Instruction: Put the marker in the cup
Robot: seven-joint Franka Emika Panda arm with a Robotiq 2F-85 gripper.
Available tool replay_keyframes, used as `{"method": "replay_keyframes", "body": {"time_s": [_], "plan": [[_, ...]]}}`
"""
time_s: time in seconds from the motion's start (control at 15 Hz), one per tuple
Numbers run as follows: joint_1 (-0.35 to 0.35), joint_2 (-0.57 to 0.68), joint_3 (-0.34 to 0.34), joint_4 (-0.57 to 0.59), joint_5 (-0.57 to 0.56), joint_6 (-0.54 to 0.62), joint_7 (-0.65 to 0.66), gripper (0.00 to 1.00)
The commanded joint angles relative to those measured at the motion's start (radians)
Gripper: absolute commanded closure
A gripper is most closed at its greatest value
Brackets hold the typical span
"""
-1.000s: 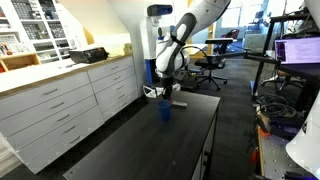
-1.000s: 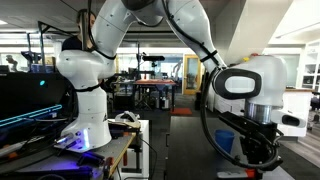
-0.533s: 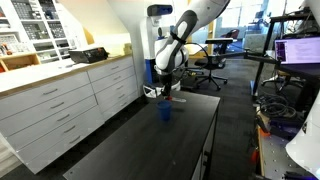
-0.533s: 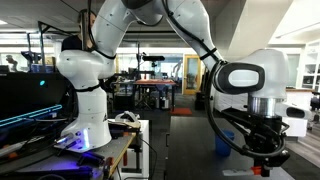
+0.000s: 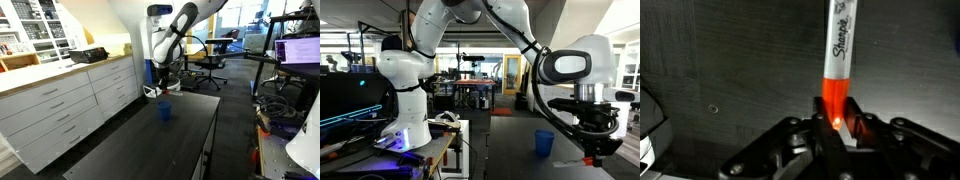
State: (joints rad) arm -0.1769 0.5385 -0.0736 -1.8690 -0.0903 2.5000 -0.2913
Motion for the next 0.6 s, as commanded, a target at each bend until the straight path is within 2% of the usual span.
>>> {"method": "replay_keyframes", "body": {"time_s": [0.0, 0.53], "plan": [[0.014, -0.053, -0.009, -0.005, -0.015, -0.036, 0.036, 0.94], [0.004, -0.129, 0.015, -0.033, 0.031, 0.004, 0.034, 0.94]]}}
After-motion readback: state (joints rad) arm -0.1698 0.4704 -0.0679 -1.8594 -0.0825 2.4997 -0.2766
